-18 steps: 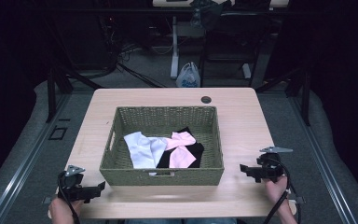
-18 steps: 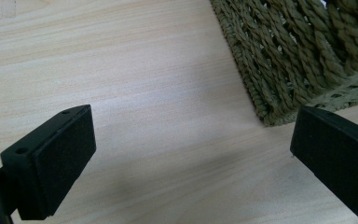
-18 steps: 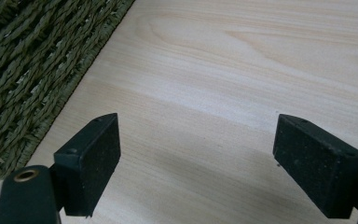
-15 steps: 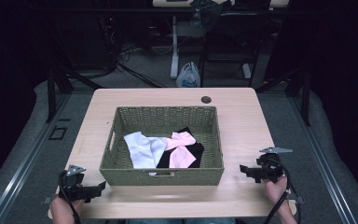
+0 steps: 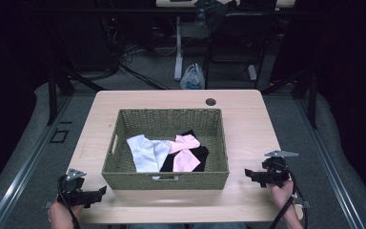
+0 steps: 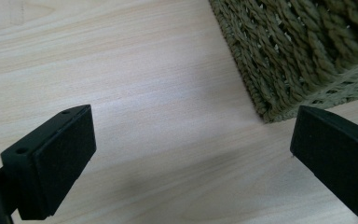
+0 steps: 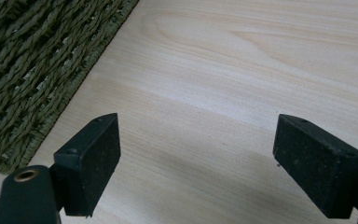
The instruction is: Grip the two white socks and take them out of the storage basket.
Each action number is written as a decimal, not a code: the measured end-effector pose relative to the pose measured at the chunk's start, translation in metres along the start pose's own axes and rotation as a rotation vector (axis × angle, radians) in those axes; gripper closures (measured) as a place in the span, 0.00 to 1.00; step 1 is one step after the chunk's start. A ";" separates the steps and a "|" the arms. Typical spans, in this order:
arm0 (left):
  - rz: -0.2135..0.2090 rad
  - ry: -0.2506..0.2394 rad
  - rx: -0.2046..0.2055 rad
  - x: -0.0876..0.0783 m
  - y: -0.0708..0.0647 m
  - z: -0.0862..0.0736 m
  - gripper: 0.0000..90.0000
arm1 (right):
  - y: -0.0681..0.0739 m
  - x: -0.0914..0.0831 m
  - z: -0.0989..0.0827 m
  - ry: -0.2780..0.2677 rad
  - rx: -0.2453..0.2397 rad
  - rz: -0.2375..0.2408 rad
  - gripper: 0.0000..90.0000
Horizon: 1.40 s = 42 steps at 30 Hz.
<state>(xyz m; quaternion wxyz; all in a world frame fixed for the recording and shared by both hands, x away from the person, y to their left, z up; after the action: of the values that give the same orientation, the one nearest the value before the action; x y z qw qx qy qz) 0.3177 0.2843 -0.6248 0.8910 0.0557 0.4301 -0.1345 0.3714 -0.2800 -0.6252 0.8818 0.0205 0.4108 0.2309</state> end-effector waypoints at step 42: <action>-0.110 -0.109 0.112 -0.058 -0.025 0.110 0.00 | 0.005 0.001 -0.002 0.015 -0.028 0.001 0.16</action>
<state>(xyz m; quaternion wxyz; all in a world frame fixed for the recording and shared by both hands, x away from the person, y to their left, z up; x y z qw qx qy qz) 0.3589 0.2478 -0.5107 0.8998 0.0742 0.3751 -0.2101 0.3686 -0.2759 -0.6257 0.8788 0.0067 0.4141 0.2372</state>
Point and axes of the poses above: each handheld gripper's, and its own axes: x roughly forward along the jaws, z roughly out of its top, y roughly to its left, the point moved 9 cm from there along x, roughly forward along the jaws, and after that the axes turned 3 degrees about z, right-handed, at the moved point
